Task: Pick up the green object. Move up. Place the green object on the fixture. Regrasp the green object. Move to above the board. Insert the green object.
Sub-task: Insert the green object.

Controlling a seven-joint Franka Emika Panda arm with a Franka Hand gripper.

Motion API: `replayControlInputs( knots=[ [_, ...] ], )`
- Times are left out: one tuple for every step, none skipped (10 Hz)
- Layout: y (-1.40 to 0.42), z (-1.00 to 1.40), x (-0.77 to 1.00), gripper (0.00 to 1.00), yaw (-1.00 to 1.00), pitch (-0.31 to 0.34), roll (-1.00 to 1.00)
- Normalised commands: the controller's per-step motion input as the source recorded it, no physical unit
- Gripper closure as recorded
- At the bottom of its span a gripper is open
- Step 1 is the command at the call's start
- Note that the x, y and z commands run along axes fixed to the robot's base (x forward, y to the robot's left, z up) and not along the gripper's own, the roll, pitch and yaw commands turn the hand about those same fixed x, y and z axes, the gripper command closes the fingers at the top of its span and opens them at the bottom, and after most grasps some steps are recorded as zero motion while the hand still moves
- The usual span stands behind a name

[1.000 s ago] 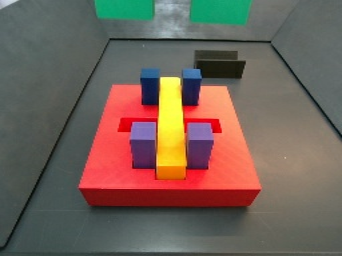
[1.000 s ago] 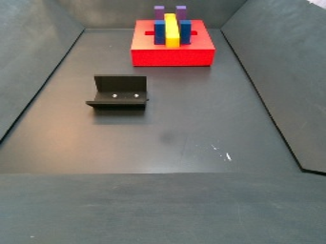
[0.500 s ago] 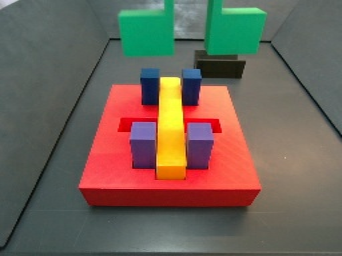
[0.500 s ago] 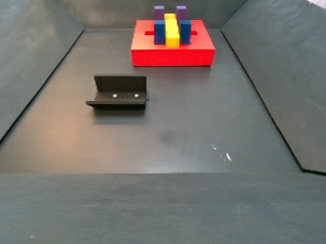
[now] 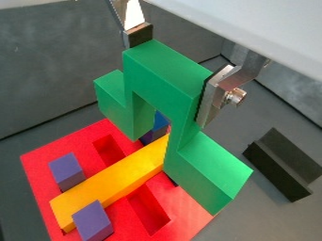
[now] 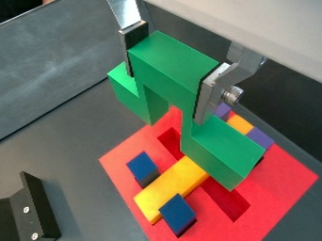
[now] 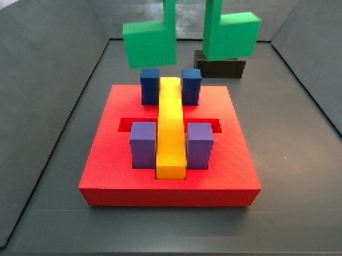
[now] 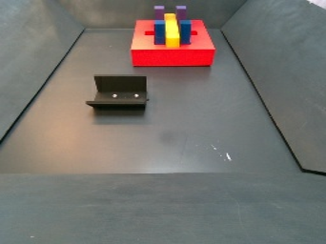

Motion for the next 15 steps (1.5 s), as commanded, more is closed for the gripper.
replayControlInputs(
  knots=[
    [-0.18,-0.3,-0.12,1.0,-0.27,0.0,0.1],
    [-0.18,-0.15,-0.04,1.0,-0.31,0.0,0.0],
    [-0.05,-0.14,-0.04,1.0,-0.28,0.0,-0.16],
    [0.0,-0.07,-0.01,1.0,-0.27,0.0,-0.27],
    [0.0,-0.08,0.0,1.0,-0.2,0.0,-0.2],
    [0.0,-0.09,-0.03,1.0,-0.12,0.0,-0.14],
    [0.0,-0.19,-0.09,1.0,0.0,-0.021,-0.07],
    [-0.01,-0.31,-0.06,1.0,0.07,-0.006,0.0],
    [-0.05,-0.23,0.0,1.0,0.05,0.0,0.0],
    [-0.03,-0.22,0.01,1.0,0.0,0.007,-0.05],
    [-0.02,-0.08,0.0,1.0,0.0,0.016,-0.02],
    [-0.02,0.0,0.0,1.0,0.0,0.0,0.0],
    [0.0,-0.21,0.11,1.0,0.0,0.0,-0.05],
    [0.0,-0.28,0.02,1.0,0.0,0.0,-0.03],
    [0.0,-0.17,0.0,1.0,0.02,0.0,0.0]
  ],
)
